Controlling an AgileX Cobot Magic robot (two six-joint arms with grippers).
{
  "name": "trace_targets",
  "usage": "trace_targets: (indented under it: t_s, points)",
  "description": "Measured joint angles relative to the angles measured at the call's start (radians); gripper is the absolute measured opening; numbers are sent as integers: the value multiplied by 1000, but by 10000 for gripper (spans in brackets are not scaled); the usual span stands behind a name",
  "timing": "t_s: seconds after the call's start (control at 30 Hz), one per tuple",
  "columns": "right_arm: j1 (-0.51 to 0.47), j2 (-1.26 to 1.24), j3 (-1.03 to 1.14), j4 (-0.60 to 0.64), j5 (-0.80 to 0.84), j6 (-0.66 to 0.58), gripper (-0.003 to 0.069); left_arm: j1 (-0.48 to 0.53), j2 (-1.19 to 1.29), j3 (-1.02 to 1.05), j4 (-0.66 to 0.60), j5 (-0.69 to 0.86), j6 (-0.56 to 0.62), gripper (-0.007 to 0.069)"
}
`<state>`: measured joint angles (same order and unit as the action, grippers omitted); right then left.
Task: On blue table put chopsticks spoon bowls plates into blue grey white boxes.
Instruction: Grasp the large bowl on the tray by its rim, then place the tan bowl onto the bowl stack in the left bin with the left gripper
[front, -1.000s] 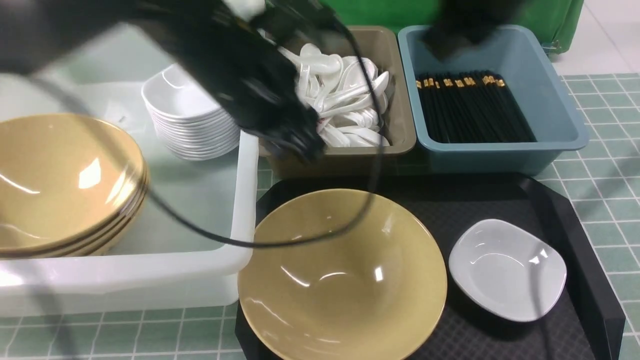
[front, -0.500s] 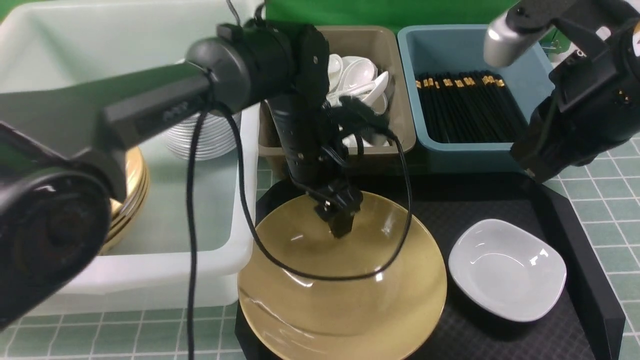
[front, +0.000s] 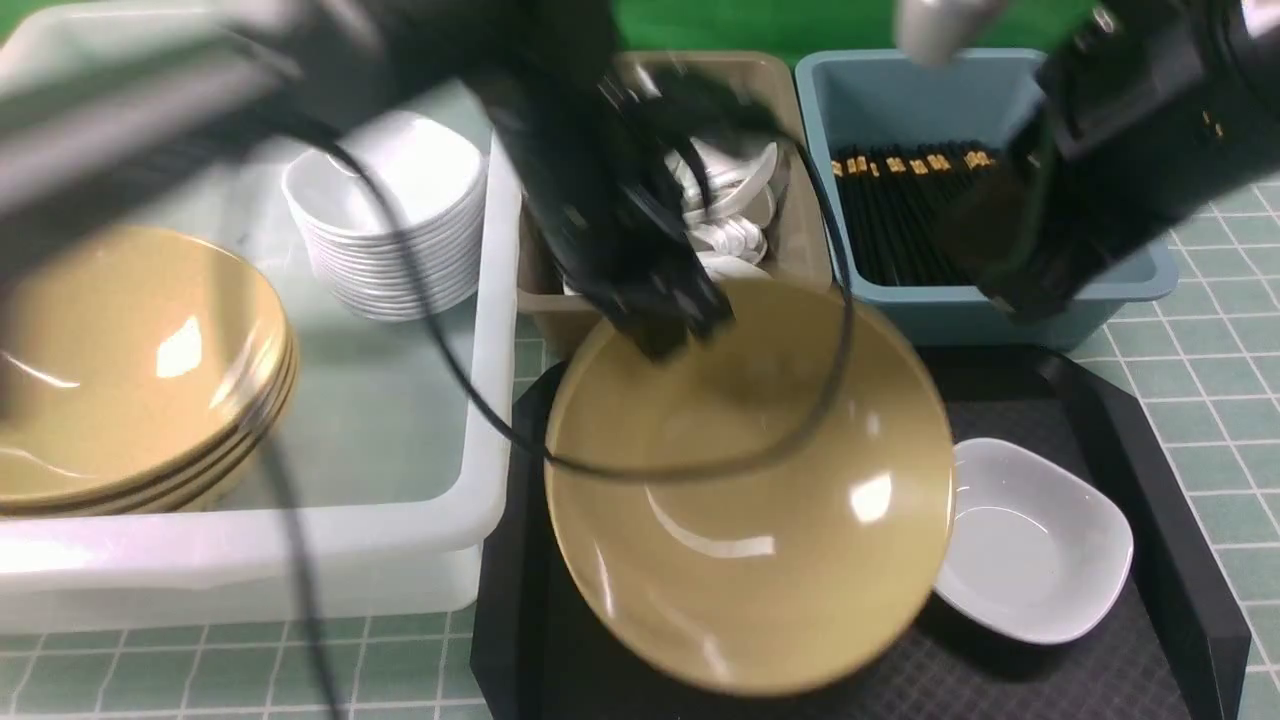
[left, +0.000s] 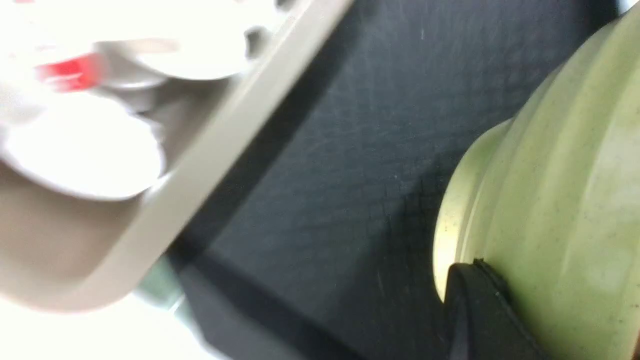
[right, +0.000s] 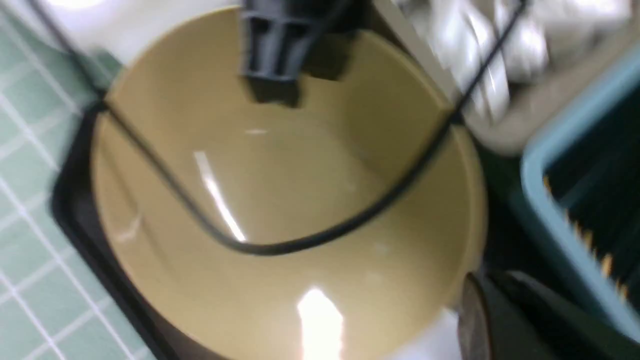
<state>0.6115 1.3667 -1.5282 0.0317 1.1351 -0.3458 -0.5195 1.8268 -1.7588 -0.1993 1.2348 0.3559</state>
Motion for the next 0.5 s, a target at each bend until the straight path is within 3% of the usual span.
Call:
trace_targets:
  t_s: [0.17,0.33,0.37,0.5]
  points:
    - [129,22,-121,0,1,-23,36,110,-206,17,-62,9,-50,6]
    - [272,132,-281,0,7,-61,36,429,-470,200,-91,18,-123,4]
    - [291,156,-303,0,10,-71,36,549,-532,258,-78,7,-149,4]
    - [330,226,-355,1,29,-97,36,839,-645,416,-63,-77,-207,4]
